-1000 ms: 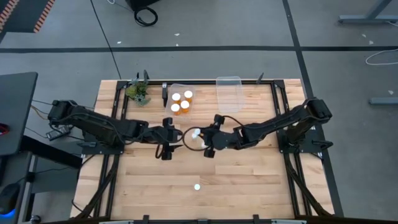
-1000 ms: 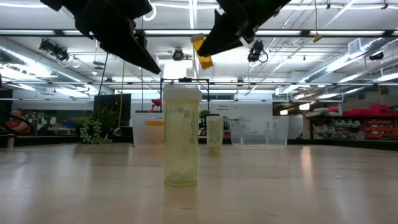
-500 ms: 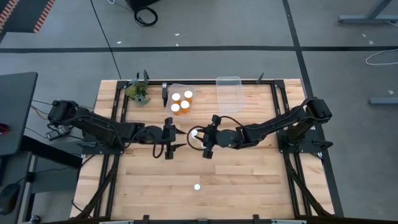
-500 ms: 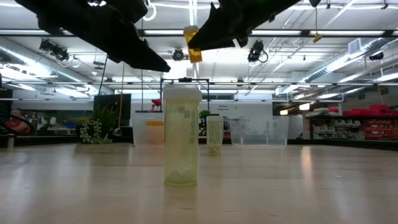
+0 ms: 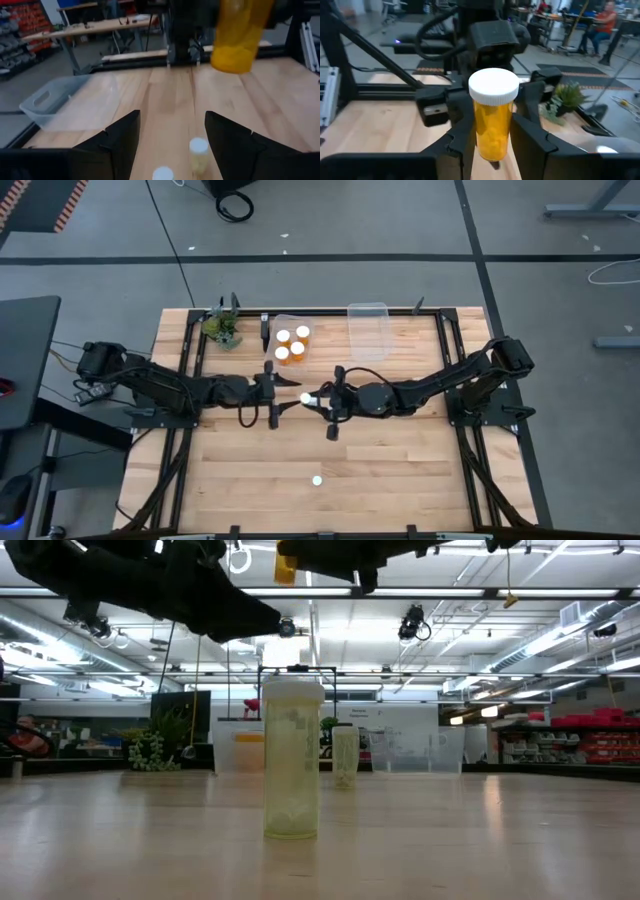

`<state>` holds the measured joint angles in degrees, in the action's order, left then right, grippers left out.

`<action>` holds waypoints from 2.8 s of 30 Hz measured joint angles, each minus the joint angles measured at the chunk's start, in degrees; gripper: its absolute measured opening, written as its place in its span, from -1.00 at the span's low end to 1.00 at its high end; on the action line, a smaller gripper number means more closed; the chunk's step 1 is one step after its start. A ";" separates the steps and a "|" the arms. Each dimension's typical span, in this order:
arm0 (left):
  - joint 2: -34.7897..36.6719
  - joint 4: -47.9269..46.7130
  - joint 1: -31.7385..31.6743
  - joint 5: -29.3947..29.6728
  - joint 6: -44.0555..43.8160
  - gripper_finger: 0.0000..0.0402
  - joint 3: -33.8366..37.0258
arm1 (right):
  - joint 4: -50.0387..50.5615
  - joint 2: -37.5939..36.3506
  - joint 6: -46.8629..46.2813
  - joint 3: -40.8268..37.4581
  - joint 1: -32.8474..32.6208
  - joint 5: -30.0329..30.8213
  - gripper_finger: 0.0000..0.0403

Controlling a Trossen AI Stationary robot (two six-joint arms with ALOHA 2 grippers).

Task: Pick and place medicine bottles into bin by pill shape (circle, oval)
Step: Put the small orange pill bottle into the right transparent bin

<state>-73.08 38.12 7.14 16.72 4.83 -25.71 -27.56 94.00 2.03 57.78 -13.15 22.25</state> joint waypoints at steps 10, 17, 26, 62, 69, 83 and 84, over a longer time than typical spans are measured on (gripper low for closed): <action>-0.04 5.53 0.11 -0.04 0.28 0.15 -0.01 | -0.76 0.02 0.52 0.00 0.00 -1.33 -0.39; -0.04 5.84 0.11 -1.21 -0.08 0.15 -0.01 | -0.93 0.02 1.02 0.00 0.00 -1.78 -0.39; -0.08 5.99 0.13 -3.62 -0.87 0.15 -0.01 | 0.73 0.02 1.15 0.00 0.00 -1.79 -0.39; 0.03 3.70 0.04 -3.41 -1.19 0.15 -0.14 | 5.93 -3.30 2.51 0.04 -0.48 0.04 -0.39; 0.22 -1.19 0.22 -3.33 -3.19 0.15 -0.13 | 11.33 -7.53 2.46 0.04 -0.07 1.46 -0.39; 8.94 -13.40 0.22 -3.38 -3.70 -0.15 -0.07 | 23.61 -10.16 2.06 0.04 6.85 3.13 -0.39; 9.03 -14.27 0.22 -3.38 -3.72 -0.16 -0.07 | 24.22 -10.16 2.02 0.04 7.57 3.11 -0.39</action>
<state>-64.06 23.84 7.35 13.34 1.10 -25.78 -3.34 83.83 4.04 57.82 -5.58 25.35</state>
